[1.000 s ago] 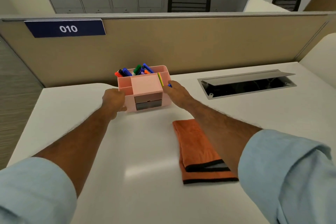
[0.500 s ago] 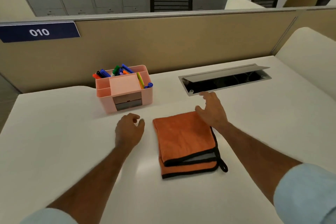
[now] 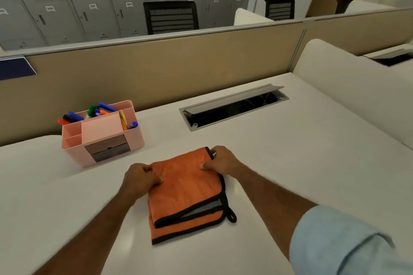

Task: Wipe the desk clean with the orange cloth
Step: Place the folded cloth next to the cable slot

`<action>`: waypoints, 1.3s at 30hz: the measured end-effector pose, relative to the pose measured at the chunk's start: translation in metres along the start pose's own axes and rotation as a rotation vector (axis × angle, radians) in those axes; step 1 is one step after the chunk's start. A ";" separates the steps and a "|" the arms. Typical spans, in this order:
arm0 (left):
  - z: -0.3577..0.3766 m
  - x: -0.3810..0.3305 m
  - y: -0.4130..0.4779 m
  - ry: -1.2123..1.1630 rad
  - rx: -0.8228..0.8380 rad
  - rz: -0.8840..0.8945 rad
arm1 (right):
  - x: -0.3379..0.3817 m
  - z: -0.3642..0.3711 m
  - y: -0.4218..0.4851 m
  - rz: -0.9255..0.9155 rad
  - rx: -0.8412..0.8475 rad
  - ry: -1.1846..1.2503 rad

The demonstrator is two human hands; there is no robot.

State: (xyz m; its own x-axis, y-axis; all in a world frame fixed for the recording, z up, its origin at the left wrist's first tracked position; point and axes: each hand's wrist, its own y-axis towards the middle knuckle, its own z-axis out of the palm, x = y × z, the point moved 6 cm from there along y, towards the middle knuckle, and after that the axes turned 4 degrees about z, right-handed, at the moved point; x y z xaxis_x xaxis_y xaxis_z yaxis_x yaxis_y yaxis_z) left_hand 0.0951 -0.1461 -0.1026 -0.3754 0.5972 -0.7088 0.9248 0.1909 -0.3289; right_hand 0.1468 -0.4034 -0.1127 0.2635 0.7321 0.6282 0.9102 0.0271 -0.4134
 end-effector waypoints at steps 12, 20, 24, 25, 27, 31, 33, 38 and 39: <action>0.020 -0.116 -0.025 -0.476 -0.247 0.397 | -0.051 -0.057 -0.014 -0.115 -0.013 0.863; 0.098 -0.196 0.022 -0.882 -0.154 0.157 | -0.092 -0.137 0.000 -0.088 -0.027 0.829; 0.139 -0.213 0.048 -0.955 0.052 -0.076 | -0.111 -0.189 0.029 -0.029 -0.264 0.695; 0.144 -0.216 0.054 -0.964 0.068 -0.101 | -0.112 -0.199 0.036 -0.025 -0.289 0.628; 0.150 -0.221 0.063 -0.942 0.081 -0.109 | -0.110 -0.215 0.048 -0.028 -0.314 0.522; 0.165 -0.225 0.077 -0.800 0.137 -0.115 | -0.106 -0.232 0.072 -0.046 -0.313 0.366; 0.169 -0.223 0.083 -0.738 0.122 -0.108 | -0.108 -0.231 0.085 -0.031 -0.337 0.231; 0.152 -0.208 0.082 -0.161 -0.113 0.172 | -0.106 -0.203 0.086 -0.163 -0.405 -0.195; 0.153 -0.205 0.079 -0.111 -0.096 0.240 | -0.103 -0.194 0.083 -0.228 -0.393 -0.260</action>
State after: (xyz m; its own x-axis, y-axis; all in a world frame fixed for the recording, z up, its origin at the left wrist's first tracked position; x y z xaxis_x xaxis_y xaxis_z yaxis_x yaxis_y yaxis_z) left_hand 0.2355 -0.3729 -0.0782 -0.1443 0.5462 -0.8251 0.9877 0.1300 -0.0867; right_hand 0.2571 -0.6091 -0.0840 0.0019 0.8834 0.4686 0.9996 -0.0156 0.0253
